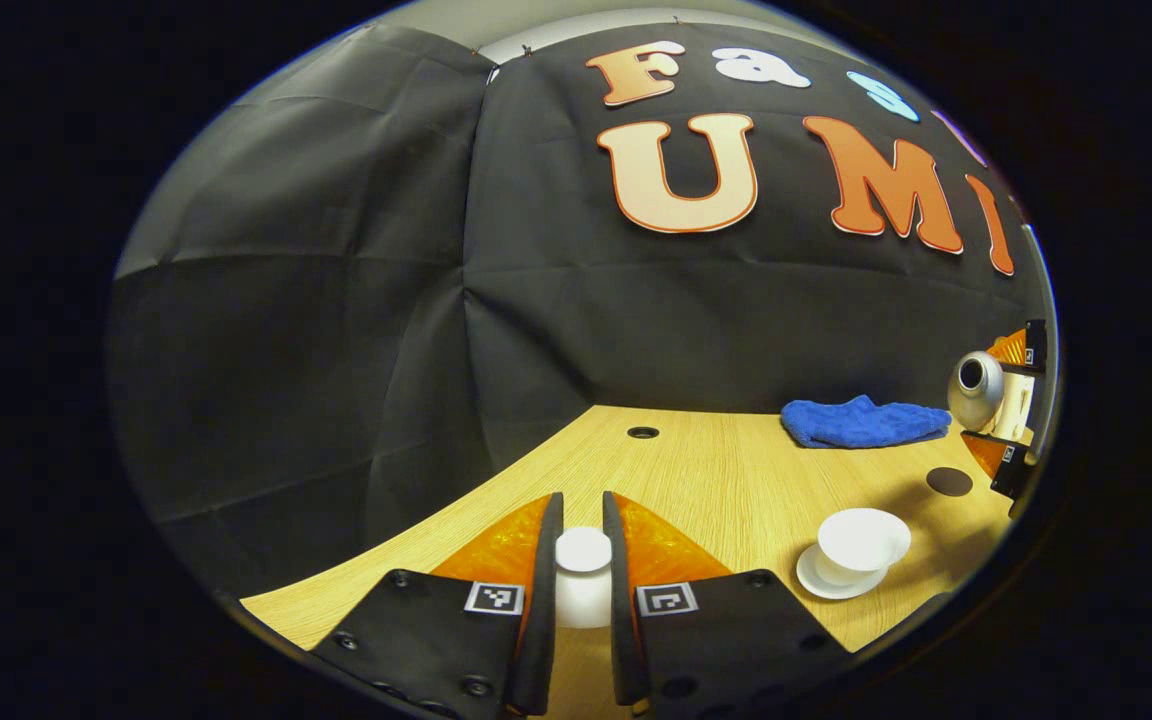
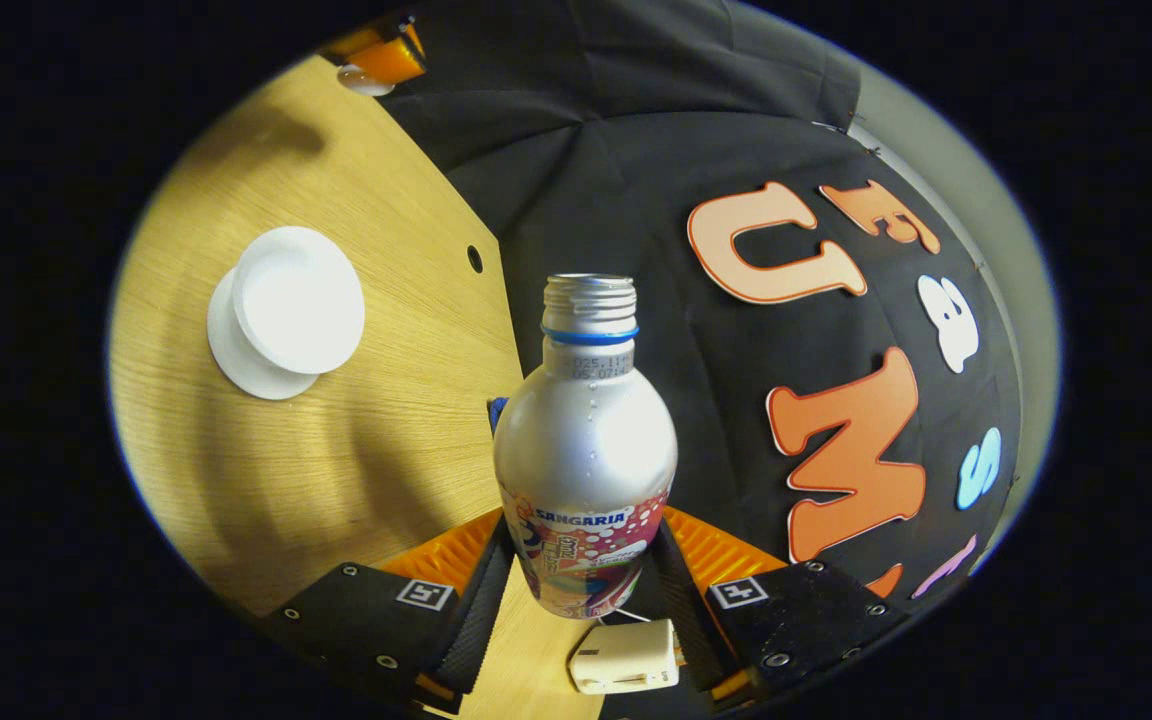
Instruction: Open the teacup lid with one hand, grasp the water bottle and pour water into the teacup with the other hand; after pouring, place the water bottle on the coaster and then close the teacup lid.
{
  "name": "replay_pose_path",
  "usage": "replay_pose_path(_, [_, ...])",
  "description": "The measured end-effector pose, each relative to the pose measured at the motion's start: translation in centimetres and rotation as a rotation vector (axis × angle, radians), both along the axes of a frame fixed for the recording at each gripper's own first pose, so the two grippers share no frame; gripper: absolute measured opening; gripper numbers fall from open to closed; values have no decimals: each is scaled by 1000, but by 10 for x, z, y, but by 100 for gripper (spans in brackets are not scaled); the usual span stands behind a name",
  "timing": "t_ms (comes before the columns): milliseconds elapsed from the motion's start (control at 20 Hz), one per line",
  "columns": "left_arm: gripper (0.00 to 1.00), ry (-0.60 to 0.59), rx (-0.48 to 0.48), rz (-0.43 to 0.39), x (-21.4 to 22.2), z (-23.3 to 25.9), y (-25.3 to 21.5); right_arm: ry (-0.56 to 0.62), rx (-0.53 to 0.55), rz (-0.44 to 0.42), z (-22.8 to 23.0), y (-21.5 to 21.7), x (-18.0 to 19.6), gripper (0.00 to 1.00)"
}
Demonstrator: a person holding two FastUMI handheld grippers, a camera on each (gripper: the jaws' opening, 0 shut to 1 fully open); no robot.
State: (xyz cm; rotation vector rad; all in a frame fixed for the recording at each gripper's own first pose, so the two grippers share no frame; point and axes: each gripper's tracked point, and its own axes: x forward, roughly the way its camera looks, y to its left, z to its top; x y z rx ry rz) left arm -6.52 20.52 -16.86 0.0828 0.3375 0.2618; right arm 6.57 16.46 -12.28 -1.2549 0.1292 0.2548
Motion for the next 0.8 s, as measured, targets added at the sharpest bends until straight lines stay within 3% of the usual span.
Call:
replay_pose_path(450, [30, 10, -19, 8, -5, -8, 9, -150, -295, 120, 3, -2, -5, 78])
replay_pose_path(800, [27, 14, -24, 17, -7, -13, 16, -211, -388, 197, 8, 11, -7, 78])
